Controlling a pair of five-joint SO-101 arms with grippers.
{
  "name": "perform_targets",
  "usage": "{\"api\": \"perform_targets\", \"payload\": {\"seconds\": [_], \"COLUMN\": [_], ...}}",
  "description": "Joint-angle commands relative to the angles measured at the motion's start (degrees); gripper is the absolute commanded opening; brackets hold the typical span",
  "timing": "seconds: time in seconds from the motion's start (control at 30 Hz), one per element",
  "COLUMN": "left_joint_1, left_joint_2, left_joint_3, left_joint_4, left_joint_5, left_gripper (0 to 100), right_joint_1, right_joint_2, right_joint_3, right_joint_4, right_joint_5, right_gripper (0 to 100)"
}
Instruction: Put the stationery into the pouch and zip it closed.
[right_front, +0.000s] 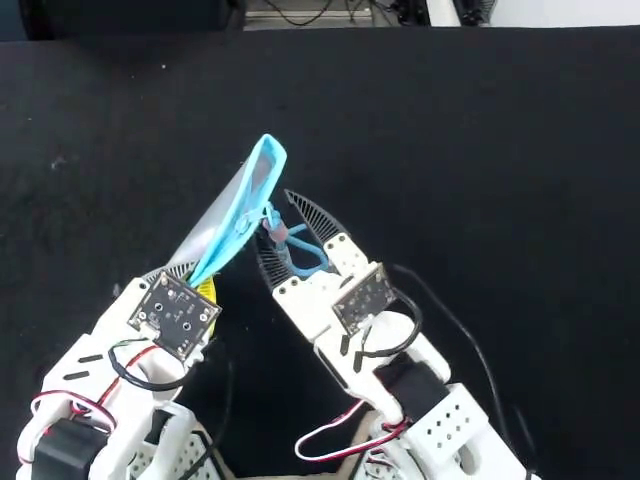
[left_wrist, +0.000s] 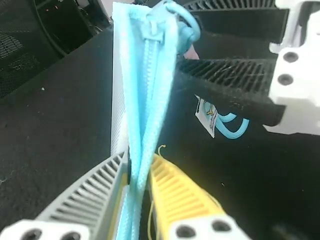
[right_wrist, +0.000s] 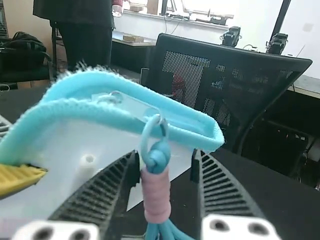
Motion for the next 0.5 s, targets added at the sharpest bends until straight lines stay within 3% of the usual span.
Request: {"api": "perform_targets", "payload": {"seconds": [0.0,0.47], "left_joint_1": [-0.3,-0.3], "left_joint_2": [0.3,0.3], "left_joint_3": [2.4,2.4], "left_joint_4": [1.7,1.7], "left_joint_5": [0.1,0.1], "left_gripper": [3,3], "right_joint_1": [0.6,0.9], "right_joint_2": [0.2,-2.4], "right_joint_3": [-3.2,-2.9], "right_joint_4": [-3.0,-3.4], "right_joint_5": [-0.4,-0.4], "right_gripper": [17.2,17.2]}}
